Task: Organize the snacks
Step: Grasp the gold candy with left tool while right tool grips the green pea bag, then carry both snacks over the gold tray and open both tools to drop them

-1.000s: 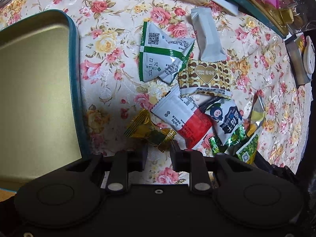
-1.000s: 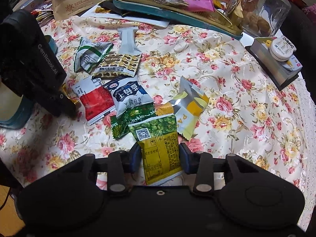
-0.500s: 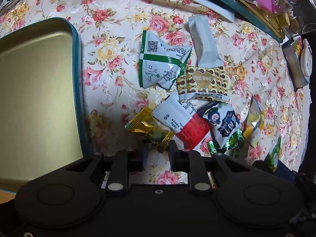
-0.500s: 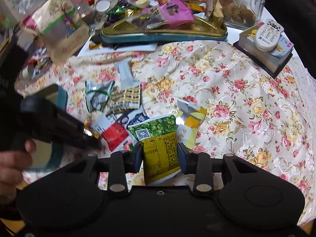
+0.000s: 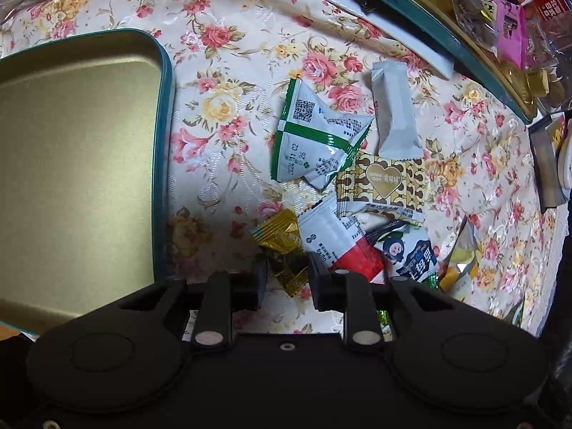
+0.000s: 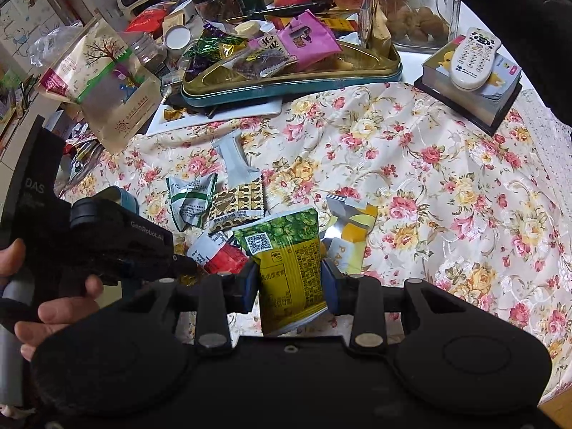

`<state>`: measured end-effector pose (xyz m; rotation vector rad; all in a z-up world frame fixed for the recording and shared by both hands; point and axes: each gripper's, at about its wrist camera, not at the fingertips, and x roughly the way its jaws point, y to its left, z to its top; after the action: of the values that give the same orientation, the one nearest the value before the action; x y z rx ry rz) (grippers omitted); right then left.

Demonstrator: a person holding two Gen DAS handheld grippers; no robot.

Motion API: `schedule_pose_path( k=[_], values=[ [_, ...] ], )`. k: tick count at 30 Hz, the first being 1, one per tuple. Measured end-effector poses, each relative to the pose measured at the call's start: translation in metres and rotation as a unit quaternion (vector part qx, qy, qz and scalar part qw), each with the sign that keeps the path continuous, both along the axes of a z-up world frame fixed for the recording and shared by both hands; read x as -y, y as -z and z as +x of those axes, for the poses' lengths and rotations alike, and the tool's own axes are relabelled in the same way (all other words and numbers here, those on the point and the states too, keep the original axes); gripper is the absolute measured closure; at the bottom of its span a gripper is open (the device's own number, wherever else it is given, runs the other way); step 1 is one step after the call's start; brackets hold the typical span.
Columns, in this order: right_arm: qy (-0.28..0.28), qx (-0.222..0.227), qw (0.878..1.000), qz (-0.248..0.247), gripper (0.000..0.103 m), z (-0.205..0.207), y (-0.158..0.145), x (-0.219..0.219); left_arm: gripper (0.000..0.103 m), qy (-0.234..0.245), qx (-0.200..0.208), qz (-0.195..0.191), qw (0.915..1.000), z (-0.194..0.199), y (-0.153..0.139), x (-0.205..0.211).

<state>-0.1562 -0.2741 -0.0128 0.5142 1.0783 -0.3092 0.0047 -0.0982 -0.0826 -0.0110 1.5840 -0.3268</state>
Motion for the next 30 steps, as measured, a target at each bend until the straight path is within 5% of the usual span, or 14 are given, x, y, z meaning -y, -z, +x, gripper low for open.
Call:
schedule_pose_path(
  k=[10, 17, 22, 30],
  values=[
    [0.014, -0.014, 1.0, 0.007, 0.065, -0.001, 0.002, 0.0, 0.07, -0.013, 0.018, 0.006, 0.9997, 0.003, 0.003, 0.005],
    [0.049, -0.015, 0.998, 0.025, 0.065, -0.001, -0.006, 0.008, 0.073, 0.026, 0.03, 0.007, 0.9992, -0.002, -0.006, 0.012],
    [0.091, -0.011, 0.995, 0.039, 0.065, 0.002, -0.014, 0.014, 0.073, 0.058, 0.031, -0.013, 0.9977, -0.01, -0.03, 0.009],
    [0.107, -0.004, 0.993, 0.058, 0.065, 0.024, -0.026, -0.004, 0.073, 0.077, 0.114, 0.003, 0.9905, 0.007, -0.088, -0.026]
  ],
)
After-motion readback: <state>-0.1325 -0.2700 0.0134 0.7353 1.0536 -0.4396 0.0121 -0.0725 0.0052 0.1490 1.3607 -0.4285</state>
